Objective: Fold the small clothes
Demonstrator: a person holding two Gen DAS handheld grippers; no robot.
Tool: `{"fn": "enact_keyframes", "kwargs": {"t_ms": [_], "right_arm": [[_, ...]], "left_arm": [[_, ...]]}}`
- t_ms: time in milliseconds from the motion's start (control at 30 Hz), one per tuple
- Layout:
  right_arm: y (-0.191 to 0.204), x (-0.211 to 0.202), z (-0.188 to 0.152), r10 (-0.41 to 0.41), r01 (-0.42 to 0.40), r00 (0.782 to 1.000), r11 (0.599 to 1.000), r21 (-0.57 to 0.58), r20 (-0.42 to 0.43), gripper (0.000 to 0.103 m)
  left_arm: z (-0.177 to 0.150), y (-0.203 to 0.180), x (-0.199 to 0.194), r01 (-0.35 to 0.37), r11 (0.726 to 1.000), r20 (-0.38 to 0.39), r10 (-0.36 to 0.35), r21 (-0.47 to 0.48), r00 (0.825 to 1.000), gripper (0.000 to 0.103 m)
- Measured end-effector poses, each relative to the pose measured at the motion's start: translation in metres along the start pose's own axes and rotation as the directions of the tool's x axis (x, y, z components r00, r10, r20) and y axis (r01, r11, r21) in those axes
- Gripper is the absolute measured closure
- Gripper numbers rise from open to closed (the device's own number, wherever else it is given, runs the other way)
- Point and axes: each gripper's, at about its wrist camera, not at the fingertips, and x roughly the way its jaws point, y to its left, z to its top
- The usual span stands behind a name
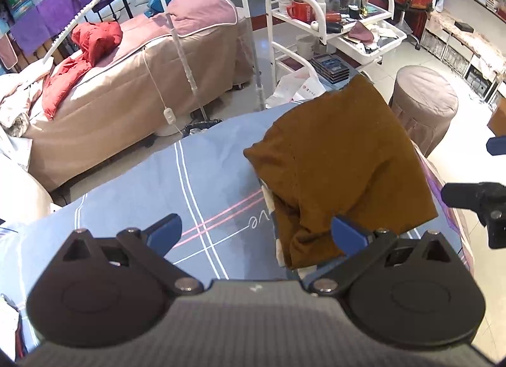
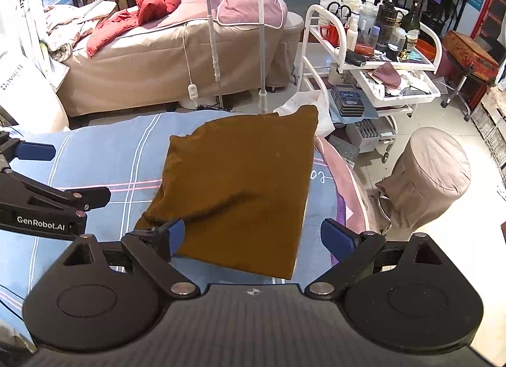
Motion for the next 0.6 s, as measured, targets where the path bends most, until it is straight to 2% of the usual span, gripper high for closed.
{"fn": "enact_keyframes", "kwargs": {"t_ms": [433,600], "right_arm": [[-0.0011,0.0020,-0.0030,-0.006,0.006,1.000,1.000,0.001,-0.007,0.000],[-0.0028,0.0027,-0.0041,-0.004,0.004,1.000,1.000,0.004,-0.010,0.000]], "left_arm": [[-0.0027,-0.0022,0.0039,0.003,1.000,-0.009,-0.003,0.002,1.000,0.000],[-0.0036,-0.0054,-0.0002,-0.005,1.000,0.048,0.005,0.017,0.999,0.003]]}}
